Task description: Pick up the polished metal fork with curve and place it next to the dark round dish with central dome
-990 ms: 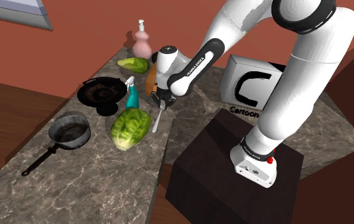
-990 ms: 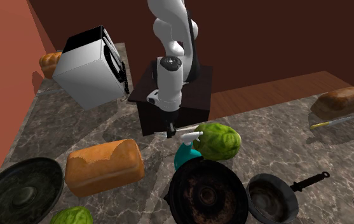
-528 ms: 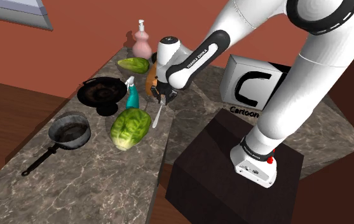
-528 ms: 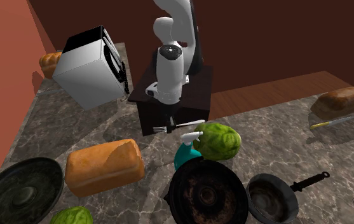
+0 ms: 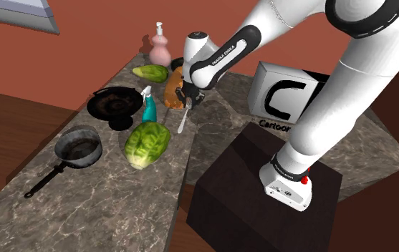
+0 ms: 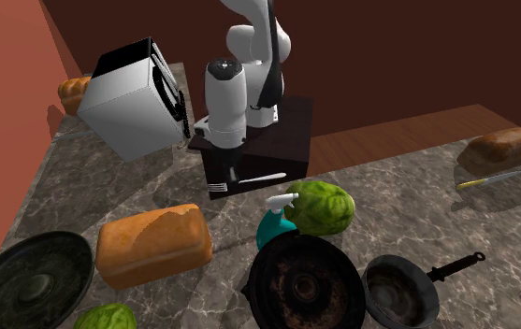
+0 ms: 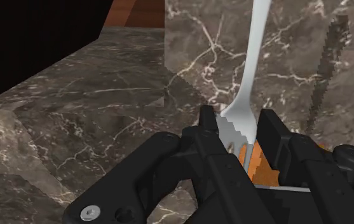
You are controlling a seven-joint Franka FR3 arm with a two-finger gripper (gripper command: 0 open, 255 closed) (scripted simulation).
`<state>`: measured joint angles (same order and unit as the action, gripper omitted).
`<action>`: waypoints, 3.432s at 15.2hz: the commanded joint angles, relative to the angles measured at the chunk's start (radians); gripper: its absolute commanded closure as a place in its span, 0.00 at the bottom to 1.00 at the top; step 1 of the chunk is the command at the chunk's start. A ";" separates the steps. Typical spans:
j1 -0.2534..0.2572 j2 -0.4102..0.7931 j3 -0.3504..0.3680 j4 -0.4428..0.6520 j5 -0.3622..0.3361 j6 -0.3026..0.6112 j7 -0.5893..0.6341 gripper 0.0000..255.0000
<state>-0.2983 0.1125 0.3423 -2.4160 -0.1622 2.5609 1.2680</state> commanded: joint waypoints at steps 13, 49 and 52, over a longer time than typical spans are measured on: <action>-0.193 0.152 -0.131 0.230 0.014 -0.062 -0.349 1.00; -0.423 1.008 -0.236 1.575 0.046 -0.536 -0.807 1.00; -0.422 1.032 -0.238 1.578 0.045 -0.516 -0.806 1.00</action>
<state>-0.7194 1.1355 0.1049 -0.8420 -0.1169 2.0396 0.4632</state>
